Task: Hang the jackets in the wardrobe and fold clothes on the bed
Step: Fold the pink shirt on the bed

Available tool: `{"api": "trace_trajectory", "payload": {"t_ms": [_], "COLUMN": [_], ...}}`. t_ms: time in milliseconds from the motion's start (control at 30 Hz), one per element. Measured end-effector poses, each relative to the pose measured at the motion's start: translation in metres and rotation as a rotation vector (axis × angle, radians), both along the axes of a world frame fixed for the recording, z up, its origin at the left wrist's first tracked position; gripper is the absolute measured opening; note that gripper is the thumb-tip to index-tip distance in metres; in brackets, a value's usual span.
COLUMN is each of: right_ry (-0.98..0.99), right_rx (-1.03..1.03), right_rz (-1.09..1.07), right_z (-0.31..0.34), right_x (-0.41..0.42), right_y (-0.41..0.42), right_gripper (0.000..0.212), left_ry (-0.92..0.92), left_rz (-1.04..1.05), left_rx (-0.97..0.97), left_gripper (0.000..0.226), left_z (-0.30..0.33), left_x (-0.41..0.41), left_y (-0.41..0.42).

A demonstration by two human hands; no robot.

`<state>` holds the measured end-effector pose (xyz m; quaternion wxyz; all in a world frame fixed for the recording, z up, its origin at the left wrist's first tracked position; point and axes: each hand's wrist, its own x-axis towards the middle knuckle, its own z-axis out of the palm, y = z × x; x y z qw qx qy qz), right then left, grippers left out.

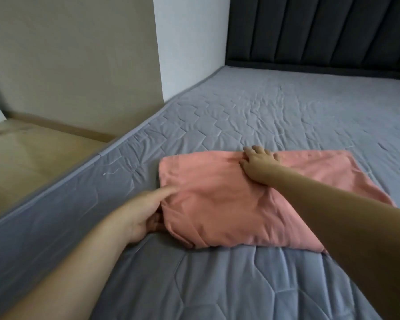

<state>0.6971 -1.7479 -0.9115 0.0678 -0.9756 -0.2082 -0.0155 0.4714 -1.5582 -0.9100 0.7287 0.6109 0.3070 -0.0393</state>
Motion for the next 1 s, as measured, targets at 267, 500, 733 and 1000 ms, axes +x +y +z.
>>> {"api": "trace_trajectory", "payload": {"t_ms": [267, 500, 733, 1000], "right_ry": [-0.119, -0.004, 0.061, 0.111], "right_rx": [0.12, 0.121, 0.078, 0.062], "right_rz": [-0.027, -0.015, -0.071, -0.083], "right_z": [-0.012, -0.035, -0.044, -0.042], "right_x": [-0.063, -0.144, -0.147, -0.148], "right_y": [0.001, -0.047, -0.084, -0.082], "right_gripper": [0.059, 0.064, 0.063, 0.063], "left_ry": [-0.05, -0.231, -0.245, -0.202], "left_rz": [-0.092, 0.142, 0.48, 0.186], "left_rx": [0.291, 0.435, 0.43, 0.628], "left_gripper": [0.018, 0.029, 0.032, 0.023], "left_z": [0.002, 0.006, 0.007, 0.0], "left_x": [-0.047, -0.054, -0.065, -0.076], "left_y": [-0.04, -0.084, -0.061, -0.052]}}
